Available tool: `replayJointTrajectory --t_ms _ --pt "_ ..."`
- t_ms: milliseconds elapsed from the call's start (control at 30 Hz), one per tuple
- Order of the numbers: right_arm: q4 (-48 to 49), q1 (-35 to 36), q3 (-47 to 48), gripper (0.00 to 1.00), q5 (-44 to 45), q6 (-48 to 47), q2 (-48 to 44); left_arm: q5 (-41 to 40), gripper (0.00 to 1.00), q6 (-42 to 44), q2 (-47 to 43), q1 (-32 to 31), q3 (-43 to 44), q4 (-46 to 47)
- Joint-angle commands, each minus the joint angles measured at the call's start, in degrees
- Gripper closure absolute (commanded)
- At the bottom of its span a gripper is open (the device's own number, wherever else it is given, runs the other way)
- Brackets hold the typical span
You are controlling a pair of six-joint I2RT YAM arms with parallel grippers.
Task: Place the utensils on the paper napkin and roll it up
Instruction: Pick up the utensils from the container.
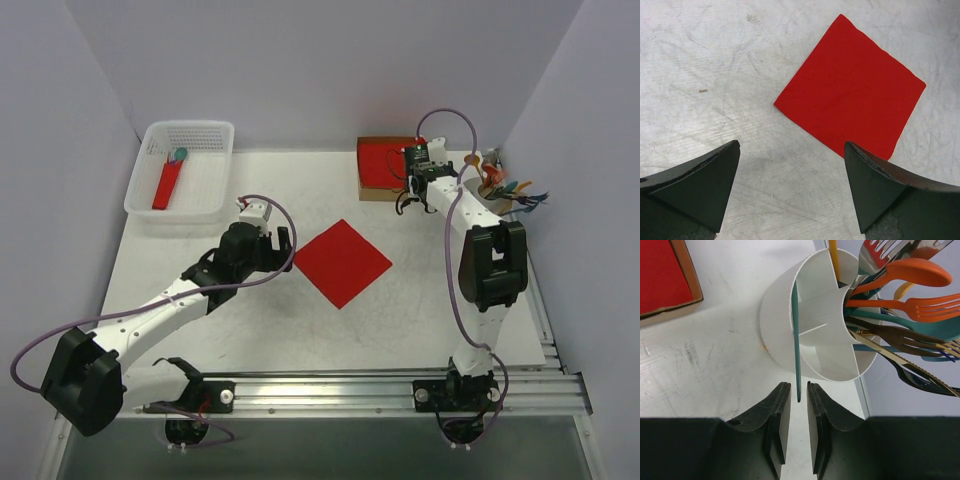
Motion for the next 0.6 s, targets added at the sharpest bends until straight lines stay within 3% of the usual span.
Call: replayJointTrajectory --t_ms 0,200,567 --pt "-1.3 -0.4 2.5 0.79 3.2 -0.4 0.2 0.4 0.06 0.9 0.0 0.3 0.7 2.2" --pt "-1.8 -0.4 3.9 0.80 3.6 -0.4 1.0 0.4 0.06 0.9 0.5 0.3 0.9 2.2" --pt "-3.2 -0.2 5.2 0.98 2.2 0.2 1.4 0.5 0.06 0.9 1.2 0.3 1.1 2.1"
